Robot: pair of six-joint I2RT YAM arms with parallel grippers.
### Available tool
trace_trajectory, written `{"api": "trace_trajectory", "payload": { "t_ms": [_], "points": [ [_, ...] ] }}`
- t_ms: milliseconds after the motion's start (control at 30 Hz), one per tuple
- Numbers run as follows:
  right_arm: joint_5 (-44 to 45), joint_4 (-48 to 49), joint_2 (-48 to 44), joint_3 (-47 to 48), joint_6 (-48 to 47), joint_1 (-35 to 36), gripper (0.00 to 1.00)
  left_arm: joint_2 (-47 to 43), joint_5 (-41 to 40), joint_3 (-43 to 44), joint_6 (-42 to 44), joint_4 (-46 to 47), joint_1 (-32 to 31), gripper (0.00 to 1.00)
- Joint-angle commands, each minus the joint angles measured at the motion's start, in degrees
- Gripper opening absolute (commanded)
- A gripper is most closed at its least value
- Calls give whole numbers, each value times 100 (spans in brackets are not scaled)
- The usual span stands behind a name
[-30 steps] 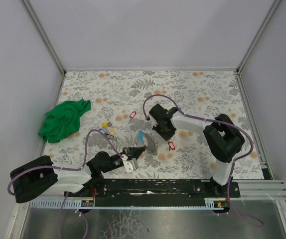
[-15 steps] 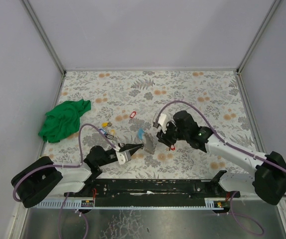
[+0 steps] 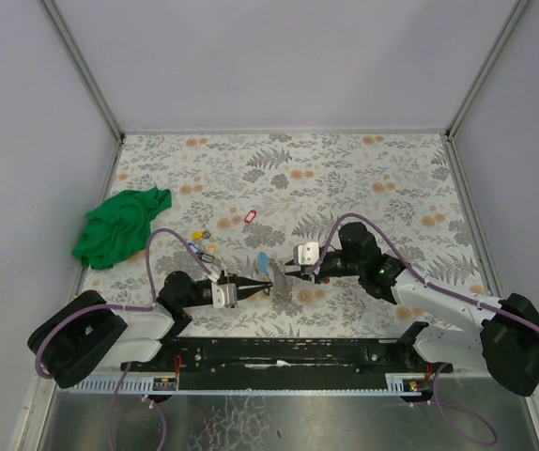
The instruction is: Put the keys on the keyring
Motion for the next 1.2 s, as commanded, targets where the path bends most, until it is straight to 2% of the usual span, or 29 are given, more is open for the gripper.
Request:
{"api": "trace_trajectory", "payload": {
  "t_ms": [0, 333, 533, 867, 1167],
  "points": [
    [-890, 682, -41, 41, -276, -8, 32, 5, 278, 85, -135, 634, 37, 0],
    [-1183, 583, 125, 84, -356, 119, 28, 69, 213, 127, -233, 753, 37, 0],
    [-1035, 459, 293, 184, -290, 317, 29, 88, 119, 127, -279, 830, 37, 0],
    [-771, 1042, 442, 185, 170, 496, 30, 132, 112, 144, -310, 841, 28, 0],
    [-880, 1150, 380, 158, 406, 520, 30, 168, -128, 145, -250, 804, 3, 0]
  ]
}}
